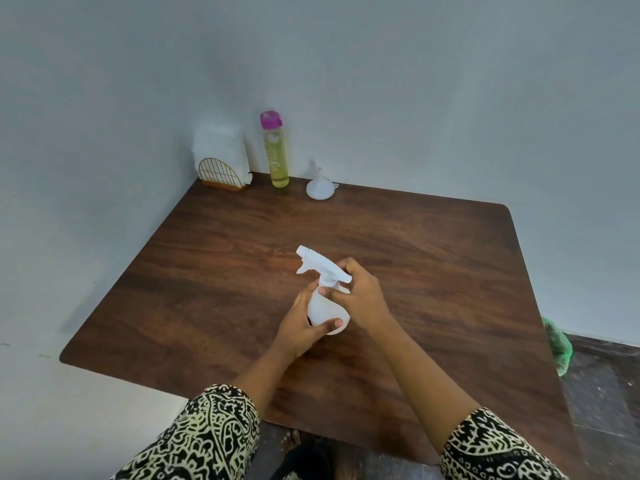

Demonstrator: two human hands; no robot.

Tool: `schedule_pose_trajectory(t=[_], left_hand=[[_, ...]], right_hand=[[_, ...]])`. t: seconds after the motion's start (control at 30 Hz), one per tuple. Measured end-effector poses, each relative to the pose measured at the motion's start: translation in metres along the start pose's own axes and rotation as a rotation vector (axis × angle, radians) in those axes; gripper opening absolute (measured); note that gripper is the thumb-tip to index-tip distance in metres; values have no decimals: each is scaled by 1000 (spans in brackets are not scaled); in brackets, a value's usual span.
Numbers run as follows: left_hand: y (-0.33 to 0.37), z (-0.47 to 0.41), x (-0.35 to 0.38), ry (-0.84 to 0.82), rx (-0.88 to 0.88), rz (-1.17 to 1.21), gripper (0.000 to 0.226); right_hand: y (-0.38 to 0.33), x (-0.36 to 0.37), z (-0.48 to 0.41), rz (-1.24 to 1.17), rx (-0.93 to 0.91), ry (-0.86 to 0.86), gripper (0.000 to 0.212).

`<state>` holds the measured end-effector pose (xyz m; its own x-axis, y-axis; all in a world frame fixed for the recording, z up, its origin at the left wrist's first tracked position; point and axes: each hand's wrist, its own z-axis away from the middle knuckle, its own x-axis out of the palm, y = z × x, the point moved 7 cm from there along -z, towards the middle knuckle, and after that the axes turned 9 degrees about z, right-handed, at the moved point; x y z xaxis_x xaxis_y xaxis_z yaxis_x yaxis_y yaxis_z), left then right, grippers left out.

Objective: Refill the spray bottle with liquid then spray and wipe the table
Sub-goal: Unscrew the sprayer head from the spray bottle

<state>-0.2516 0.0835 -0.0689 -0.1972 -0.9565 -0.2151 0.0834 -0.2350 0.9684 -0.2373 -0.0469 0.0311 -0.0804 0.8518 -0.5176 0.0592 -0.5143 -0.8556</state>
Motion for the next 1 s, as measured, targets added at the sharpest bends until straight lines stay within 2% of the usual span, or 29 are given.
schedule_pose_trajectory(t=[0.03, 0.07, 0.13, 0.2, 0.37, 0.47, 0.53, 0.87, 1.0], left_hand=[[-1, 0, 0, 3, -3, 6, 87], [-1, 0, 0, 4, -7, 9, 86], [-2, 0, 0, 6, -12, 7, 85], [-4, -1, 1, -1, -17, 6, 84], [-2, -1, 0, -1, 5, -1, 85], [-2, -2, 0, -6, 19, -14, 83], [-3, -2, 0, -9, 13, -15, 83], [-4, -3, 0, 5, 5, 3, 85], [-5, -3, 0, 2, -2, 15, 86]], right_hand=[[5, 1, -1, -33, 0, -70, 23], [9, 3, -1, -82, 2, -150, 29], [15, 4, 3, -202, 26, -315, 53], [16, 2, 6, -227, 42, -352, 64], [11, -7, 4, -75, 37, 25, 44], [-1, -2, 4, 13, -24, 146, 39], [-3, -4, 2, 21, -37, 160, 34], [-4, -3, 5, -55, -96, -86, 24], [-8, -3, 3, -31, -110, -301, 44]])
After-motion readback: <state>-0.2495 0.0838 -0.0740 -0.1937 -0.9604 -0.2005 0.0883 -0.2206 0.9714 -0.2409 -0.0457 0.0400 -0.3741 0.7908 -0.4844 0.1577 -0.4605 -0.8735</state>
